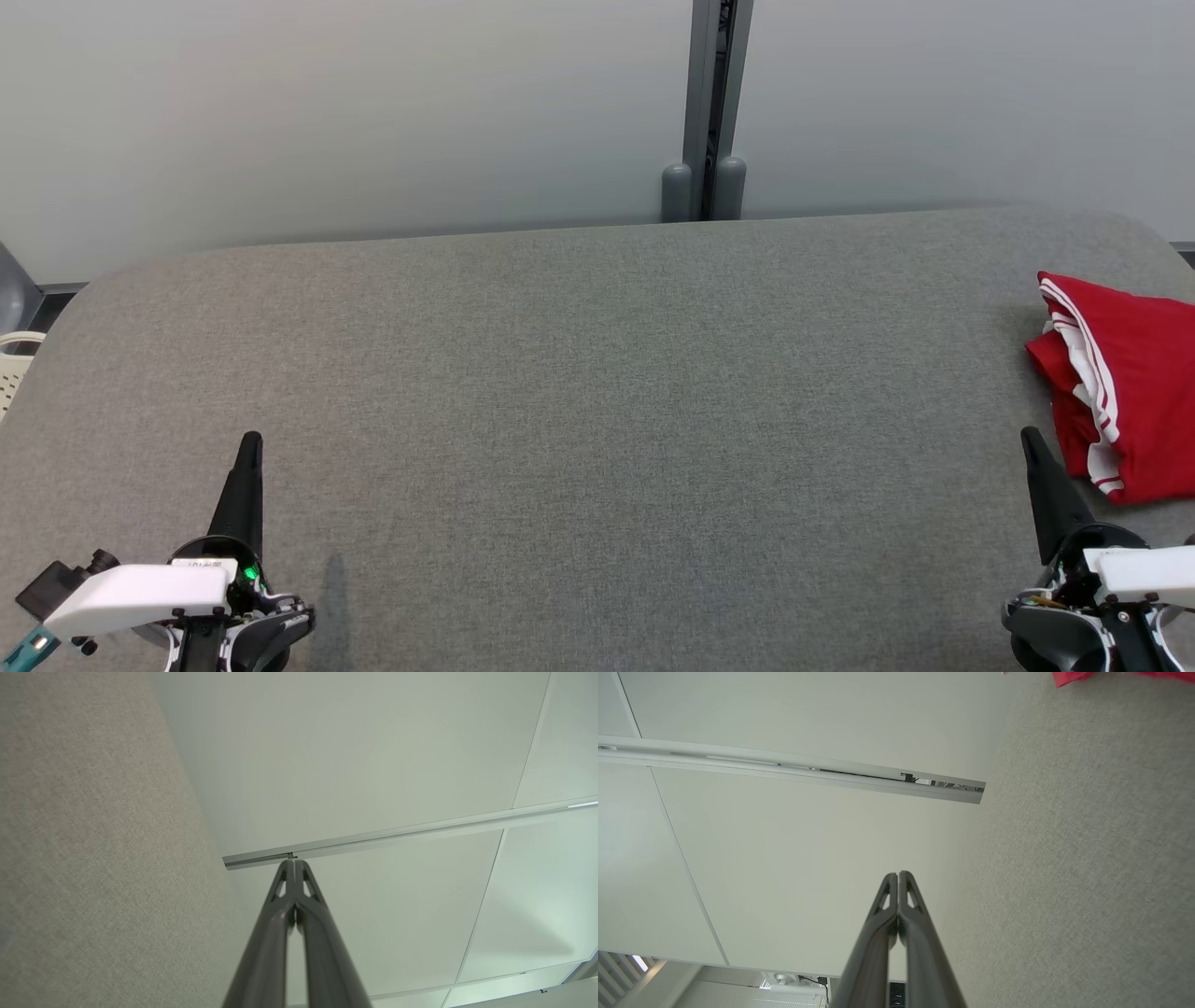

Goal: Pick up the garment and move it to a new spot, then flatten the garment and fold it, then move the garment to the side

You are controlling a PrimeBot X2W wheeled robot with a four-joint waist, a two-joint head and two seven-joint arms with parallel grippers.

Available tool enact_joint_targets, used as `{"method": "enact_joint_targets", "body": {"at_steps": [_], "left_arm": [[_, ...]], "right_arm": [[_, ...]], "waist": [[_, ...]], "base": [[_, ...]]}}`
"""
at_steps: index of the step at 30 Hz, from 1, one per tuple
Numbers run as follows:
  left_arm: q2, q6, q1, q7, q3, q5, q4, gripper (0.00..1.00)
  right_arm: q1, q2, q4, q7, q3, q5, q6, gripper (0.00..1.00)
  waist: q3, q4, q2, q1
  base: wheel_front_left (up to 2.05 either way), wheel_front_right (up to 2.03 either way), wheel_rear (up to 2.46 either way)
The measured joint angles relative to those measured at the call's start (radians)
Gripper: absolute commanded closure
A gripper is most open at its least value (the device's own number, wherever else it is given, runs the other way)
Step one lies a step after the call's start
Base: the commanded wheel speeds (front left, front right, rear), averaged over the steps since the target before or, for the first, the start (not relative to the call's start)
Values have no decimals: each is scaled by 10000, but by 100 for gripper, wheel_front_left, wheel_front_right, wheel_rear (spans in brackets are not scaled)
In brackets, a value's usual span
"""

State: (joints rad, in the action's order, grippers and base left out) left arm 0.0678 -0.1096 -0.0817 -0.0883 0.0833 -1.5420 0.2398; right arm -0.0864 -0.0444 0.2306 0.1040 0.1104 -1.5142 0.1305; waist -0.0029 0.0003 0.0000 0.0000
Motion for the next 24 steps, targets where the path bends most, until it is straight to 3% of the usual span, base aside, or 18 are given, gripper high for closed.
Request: {"method": "enact_joint_targets", "body": {"at_steps": [24], "left_arm": [[-165, -205, -198, -228, 267, -734, 59, 100]], "right_arm": [[-211, -12, 151, 90, 27, -976, 0, 100]], "waist": [[61, -3, 0, 0]], "base": [[0, 0, 0]]}}
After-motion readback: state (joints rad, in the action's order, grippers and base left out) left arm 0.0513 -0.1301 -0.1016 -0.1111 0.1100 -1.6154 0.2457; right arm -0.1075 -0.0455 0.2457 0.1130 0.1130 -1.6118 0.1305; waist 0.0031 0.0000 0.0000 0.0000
